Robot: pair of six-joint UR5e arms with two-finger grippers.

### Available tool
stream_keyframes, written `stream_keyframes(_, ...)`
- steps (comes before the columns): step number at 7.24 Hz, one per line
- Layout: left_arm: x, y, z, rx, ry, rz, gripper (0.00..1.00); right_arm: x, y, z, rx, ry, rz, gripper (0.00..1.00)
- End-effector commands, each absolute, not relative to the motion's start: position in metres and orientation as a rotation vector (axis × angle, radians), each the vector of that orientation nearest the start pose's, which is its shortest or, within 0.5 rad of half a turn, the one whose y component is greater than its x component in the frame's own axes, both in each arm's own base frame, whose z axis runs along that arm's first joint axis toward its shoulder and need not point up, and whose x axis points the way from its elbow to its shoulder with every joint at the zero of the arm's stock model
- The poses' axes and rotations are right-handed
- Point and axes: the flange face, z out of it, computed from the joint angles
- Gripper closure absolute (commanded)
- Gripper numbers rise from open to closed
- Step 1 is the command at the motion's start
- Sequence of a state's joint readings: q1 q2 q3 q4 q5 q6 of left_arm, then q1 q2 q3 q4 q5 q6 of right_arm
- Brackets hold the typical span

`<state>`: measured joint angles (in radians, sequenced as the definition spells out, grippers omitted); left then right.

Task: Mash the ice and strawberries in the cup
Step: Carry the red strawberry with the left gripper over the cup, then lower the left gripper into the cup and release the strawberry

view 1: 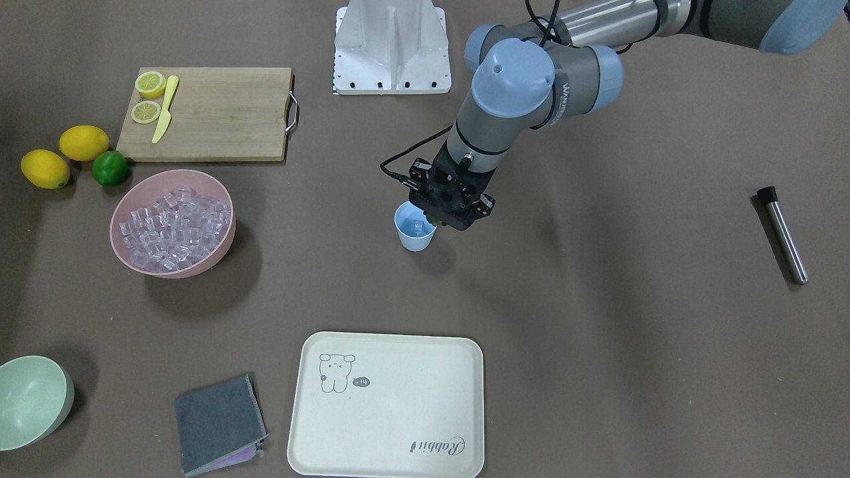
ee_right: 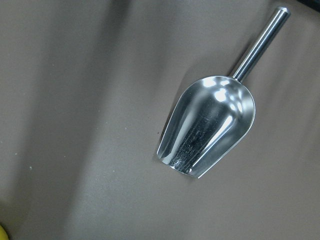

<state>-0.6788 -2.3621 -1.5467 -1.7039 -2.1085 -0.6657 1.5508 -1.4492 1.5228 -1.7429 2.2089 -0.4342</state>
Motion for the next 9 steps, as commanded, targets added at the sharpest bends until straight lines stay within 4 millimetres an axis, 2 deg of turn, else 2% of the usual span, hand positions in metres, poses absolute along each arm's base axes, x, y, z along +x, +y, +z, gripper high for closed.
stream_keyframes(1, 0.525, -0.499, 0.161, 0.277, 0.986, 0.456, 0.99, 0.063, -0.536, 0.643, 0.042, -0.648, -0.408, 0.01)
stream_keyframes(3, 0.537, -0.490, 0.164, 0.271, 0.983, 0.439, 0.97, 0.063, -0.537, 0.643, 0.043, -0.647, -0.408, 0.01)
stream_keyframes(4, 0.538, -0.490, 0.166, 0.270, 0.983, 0.439, 0.75, 0.063, -0.537, 0.642, 0.044, -0.647, -0.409, 0.01)
stream_keyframes(5, 0.543, -0.488, 0.169, 0.325, 0.987, 0.431, 0.02, 0.063, -0.537, 0.641, 0.055, -0.647, -0.412, 0.01)
stream_keyframes(7, 0.545, -0.484, 0.171, 0.291, 1.049, 0.291, 0.02, 0.063, -0.537, 0.641, 0.057, -0.645, -0.414, 0.01)
stream_keyframes(8, 0.537, -0.489, 0.186, 0.287, 1.036, 0.278, 0.02, 0.063, -0.537, 0.641, 0.057, -0.645, -0.414, 0.01)
stream_keyframes(9, 0.520, -0.503, 0.202, 0.280, 1.024, 0.258, 0.02, 0.063, -0.538, 0.640, 0.061, -0.644, -0.416, 0.01)
